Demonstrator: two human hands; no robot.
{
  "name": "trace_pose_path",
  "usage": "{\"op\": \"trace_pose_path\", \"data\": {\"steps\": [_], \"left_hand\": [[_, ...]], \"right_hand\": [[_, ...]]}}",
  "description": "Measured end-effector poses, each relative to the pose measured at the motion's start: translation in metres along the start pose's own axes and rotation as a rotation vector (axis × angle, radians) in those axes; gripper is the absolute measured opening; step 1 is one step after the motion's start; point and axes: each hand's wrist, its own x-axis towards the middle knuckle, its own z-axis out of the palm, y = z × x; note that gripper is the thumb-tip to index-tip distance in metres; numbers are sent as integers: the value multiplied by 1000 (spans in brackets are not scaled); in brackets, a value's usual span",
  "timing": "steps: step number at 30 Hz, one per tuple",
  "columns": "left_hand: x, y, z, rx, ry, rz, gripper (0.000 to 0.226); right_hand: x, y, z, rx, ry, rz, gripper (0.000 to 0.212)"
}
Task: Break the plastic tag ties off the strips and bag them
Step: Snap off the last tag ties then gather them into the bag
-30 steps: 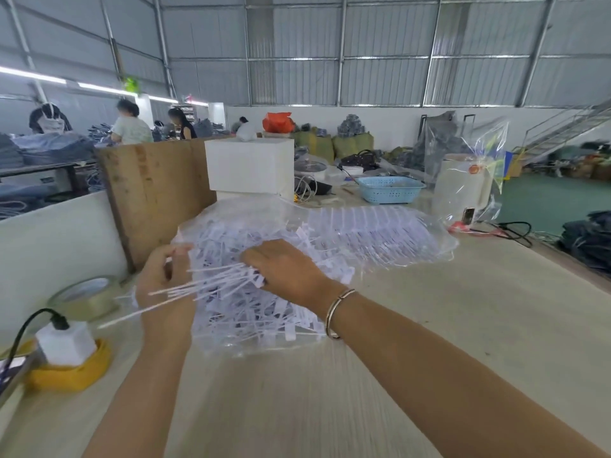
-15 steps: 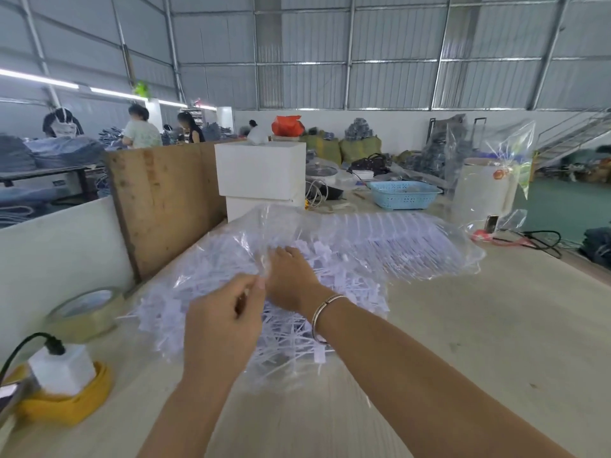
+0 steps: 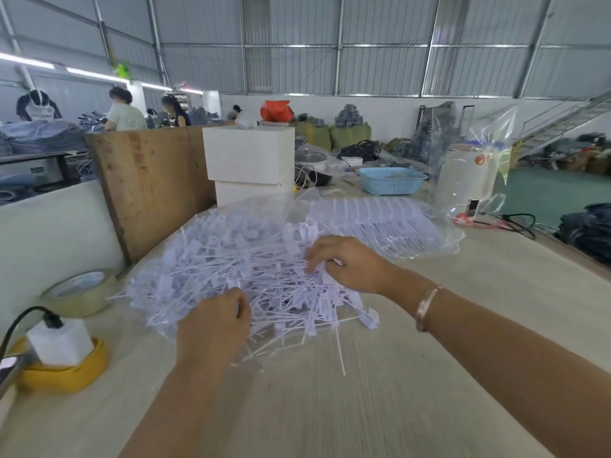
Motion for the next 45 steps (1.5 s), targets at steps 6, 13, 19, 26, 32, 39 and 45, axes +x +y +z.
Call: {"op": "trace_pose_path", "data": {"steps": [6, 13, 19, 26, 32, 39, 45], "left_hand": [[-11, 16, -1, 64, 282, 101, 46], [-35, 88, 25, 185, 187, 495, 29], [-15, 109, 49, 327, -136, 394, 21], [23, 67, 9, 517, 16, 378, 20], [9, 52, 11, 450, -34, 356, 24], [-17, 75, 26, 467, 58, 696, 25], [-4, 77, -2, 224, 168, 733, 38]], "right_hand": [[-91, 30, -6, -191, 0, 328, 14], [-96, 40, 41, -310, -166, 575, 57], [-74, 44, 60, -450, -92, 467, 30], [-30, 41, 49, -491, 53, 239, 35], [-23, 33, 88, -588, -30, 233, 61], [-40, 47, 65, -307, 51, 233, 47], [-54, 61, 35, 160, 464, 570, 33]]}}
